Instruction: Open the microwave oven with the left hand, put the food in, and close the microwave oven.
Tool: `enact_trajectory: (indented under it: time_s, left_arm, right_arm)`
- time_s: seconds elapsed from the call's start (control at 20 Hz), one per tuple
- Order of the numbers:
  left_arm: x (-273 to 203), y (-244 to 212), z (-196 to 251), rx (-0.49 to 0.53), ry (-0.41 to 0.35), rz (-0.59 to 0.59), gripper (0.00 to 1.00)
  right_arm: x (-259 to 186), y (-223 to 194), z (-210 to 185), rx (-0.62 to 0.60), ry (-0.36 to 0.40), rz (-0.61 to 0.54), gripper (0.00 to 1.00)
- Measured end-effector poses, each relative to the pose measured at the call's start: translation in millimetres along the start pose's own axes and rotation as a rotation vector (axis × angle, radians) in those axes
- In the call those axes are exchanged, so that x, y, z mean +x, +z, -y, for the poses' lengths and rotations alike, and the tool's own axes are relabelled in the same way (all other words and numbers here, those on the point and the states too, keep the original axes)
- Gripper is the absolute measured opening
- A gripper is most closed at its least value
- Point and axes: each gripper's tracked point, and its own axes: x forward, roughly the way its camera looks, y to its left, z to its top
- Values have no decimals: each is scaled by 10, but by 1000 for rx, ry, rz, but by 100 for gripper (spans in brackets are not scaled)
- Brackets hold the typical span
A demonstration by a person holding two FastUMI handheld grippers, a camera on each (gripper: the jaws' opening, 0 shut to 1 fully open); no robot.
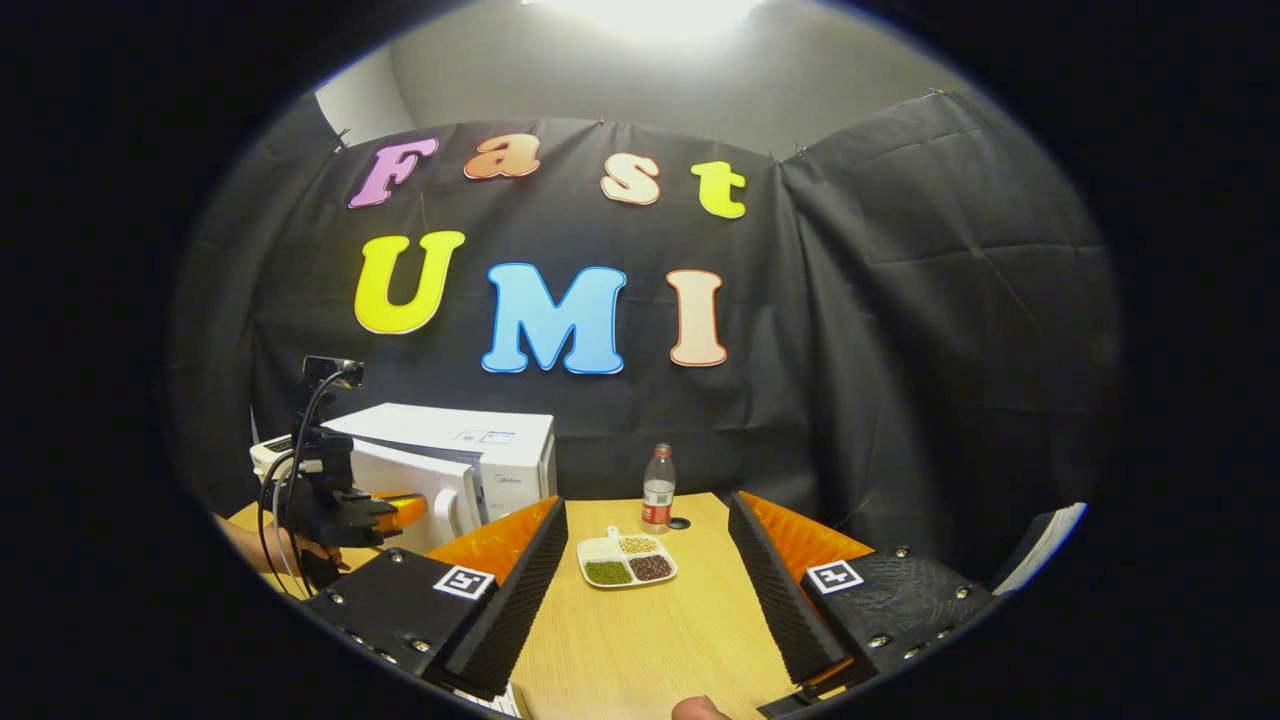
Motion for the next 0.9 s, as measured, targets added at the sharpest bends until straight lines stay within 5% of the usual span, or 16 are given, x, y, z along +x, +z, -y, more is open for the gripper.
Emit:
enact_trajectory:
  time_s: [0.3,0.45,0.7,0.9]
  left_arm:
    - [250,8,41,-37,11,-5,12]
    - [327,97,-80,26,96,27,7]
    - [264,125,79,2,82,3,7]
    - [-328,453,271,-21,84,91,7]
  right_arm:
    - [-37,-61,202,-6,-49,-20,98]
    - [-2,-100,208,5,-54,-39,98]
    - [-21,-100,45,20,11,-42,98]
    - [-31,-20,-91,19,118,-12,98]
